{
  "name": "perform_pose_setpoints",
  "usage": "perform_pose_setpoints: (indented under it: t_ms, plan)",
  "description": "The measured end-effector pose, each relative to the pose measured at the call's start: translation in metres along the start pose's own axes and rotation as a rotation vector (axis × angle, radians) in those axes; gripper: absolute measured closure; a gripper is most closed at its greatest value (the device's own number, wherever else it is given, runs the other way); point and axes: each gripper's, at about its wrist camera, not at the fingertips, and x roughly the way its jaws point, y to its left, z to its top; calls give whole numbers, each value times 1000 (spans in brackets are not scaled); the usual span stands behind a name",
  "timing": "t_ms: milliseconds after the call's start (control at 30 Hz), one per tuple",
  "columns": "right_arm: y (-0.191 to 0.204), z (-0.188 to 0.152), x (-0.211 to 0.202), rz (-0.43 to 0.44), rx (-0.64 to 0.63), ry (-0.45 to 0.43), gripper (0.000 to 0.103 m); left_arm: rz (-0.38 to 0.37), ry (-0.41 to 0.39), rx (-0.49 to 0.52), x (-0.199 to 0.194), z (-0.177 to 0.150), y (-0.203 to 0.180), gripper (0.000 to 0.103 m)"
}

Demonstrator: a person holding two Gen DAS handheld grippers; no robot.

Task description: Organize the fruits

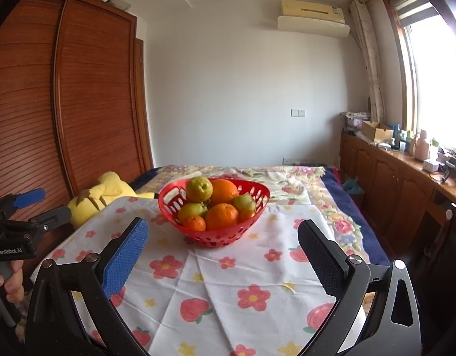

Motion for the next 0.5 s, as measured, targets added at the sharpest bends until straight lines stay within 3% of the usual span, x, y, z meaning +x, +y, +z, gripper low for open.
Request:
perform_pose_setpoints:
  t_ms: [500]
  plan:
    - [2,0,-4,4,4,1,1,-5,-8,15,-4,-3,-5,0]
